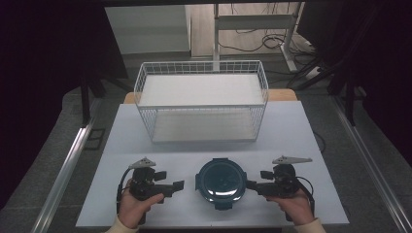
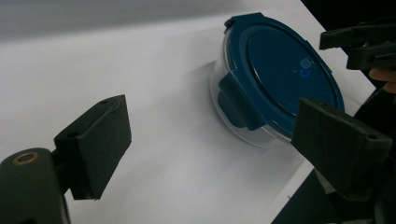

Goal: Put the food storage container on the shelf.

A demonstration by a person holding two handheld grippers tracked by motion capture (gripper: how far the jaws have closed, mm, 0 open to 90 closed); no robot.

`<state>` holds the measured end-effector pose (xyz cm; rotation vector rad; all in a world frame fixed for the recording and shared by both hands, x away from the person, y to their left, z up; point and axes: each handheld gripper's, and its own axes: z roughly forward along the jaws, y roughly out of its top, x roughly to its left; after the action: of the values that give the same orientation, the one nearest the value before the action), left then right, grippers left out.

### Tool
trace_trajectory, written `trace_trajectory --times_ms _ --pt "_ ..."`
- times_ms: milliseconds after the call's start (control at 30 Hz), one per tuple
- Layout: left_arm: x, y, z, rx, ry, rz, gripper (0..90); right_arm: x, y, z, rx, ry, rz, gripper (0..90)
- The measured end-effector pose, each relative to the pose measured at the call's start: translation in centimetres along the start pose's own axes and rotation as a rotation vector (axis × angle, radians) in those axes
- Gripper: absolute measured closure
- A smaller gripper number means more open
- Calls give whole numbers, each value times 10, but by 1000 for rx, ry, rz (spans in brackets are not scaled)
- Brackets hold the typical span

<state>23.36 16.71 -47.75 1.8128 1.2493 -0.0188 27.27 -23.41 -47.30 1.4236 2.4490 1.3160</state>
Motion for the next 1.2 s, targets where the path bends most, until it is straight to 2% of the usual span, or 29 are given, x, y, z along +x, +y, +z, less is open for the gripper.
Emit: trace_trajectory --times_ms 267,433,700,867,967,1033,1200 --pt "-4 4 19 34 -69 -46 122 3 1 10 16 18 46 147" --pt "-11 9 37 62 -95 -42 123 7 4 19 30 38 68 129" --pt "-12 10 60 98 -133 -67 142 10 7 35 54 51 102 106" --pt "-12 10 71 115 -161 -92 155 11 5 42 63 64 130 102" --pt "-11 9 76 126 -200 -120 164 11 3 47 75 84 152 102" --pt "-12 8 78 131 -196 -119 176 12 2 49 80 91 158 107" --pt "-11 6 82 143 -233 -154 194 12 0 51 87 119 209 135"
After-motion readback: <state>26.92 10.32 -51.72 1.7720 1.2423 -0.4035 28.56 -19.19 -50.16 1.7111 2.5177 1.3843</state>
